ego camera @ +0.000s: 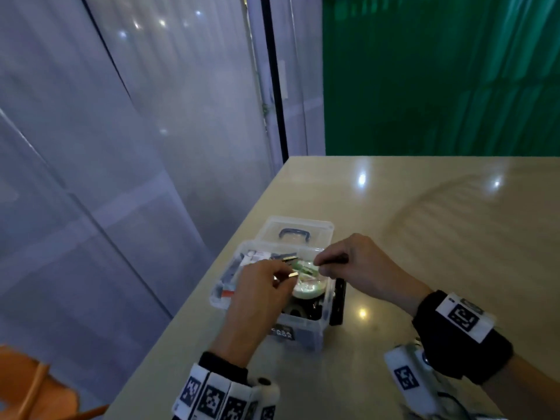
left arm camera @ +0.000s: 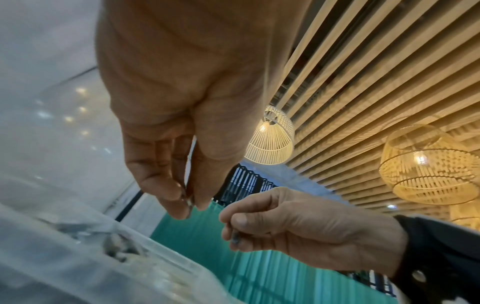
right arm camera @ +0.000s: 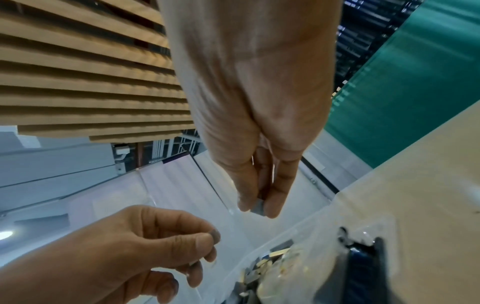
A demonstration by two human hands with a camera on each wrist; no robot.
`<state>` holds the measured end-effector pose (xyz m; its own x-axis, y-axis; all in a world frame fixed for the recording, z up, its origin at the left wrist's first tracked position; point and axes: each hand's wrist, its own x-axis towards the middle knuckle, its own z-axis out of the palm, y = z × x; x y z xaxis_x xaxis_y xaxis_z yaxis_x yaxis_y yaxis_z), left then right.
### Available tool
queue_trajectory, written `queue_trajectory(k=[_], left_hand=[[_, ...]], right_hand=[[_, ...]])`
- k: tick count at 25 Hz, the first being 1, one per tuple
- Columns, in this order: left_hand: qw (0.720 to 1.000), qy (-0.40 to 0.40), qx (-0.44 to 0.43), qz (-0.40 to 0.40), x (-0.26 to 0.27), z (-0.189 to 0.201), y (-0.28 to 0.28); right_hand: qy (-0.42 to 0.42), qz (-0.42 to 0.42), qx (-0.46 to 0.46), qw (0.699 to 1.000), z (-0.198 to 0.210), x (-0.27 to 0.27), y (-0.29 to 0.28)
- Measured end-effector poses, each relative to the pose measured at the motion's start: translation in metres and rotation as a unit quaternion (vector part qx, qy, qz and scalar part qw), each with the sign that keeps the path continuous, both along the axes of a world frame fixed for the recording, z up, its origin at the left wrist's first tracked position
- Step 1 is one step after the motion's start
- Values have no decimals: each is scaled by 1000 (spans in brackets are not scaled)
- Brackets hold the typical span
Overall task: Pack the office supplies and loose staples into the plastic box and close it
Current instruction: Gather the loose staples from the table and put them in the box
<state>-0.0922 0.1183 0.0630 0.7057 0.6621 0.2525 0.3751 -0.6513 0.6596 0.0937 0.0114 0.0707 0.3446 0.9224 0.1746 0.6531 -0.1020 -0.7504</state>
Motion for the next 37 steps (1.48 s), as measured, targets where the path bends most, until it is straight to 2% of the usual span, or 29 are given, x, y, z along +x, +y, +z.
queue_trajectory(k=[3,6,12,18,23,25,31,37], left_hand=[[999,43,17,20,-15,-2,43],[998,54,8,8,-5,-4,69],[996,74,-13,-39,13,-18,102],[994,93,5,-57,21,-8,115],[996,54,-40,-55,18,6,118],[996,52,-24,-69,17,14,110],[991,35,5,-130,32,35,63],[976,75,49,-199,73,28,-23]], right_hand=[[-25,28,-5,999,-1,-19,52],[-43,24,-23,999,-7,-25,90],[-93,-14,-80,992,-12,-21,116],[-90,-56,-55,993,11,-9,101],[-67,-60,-63,994,16,-7,82],[-59,-56,-61,995,20,-7,72],[-47,-30,-64,996,28,-1,29],[-15,-39,-102,994,18,26,-56]])
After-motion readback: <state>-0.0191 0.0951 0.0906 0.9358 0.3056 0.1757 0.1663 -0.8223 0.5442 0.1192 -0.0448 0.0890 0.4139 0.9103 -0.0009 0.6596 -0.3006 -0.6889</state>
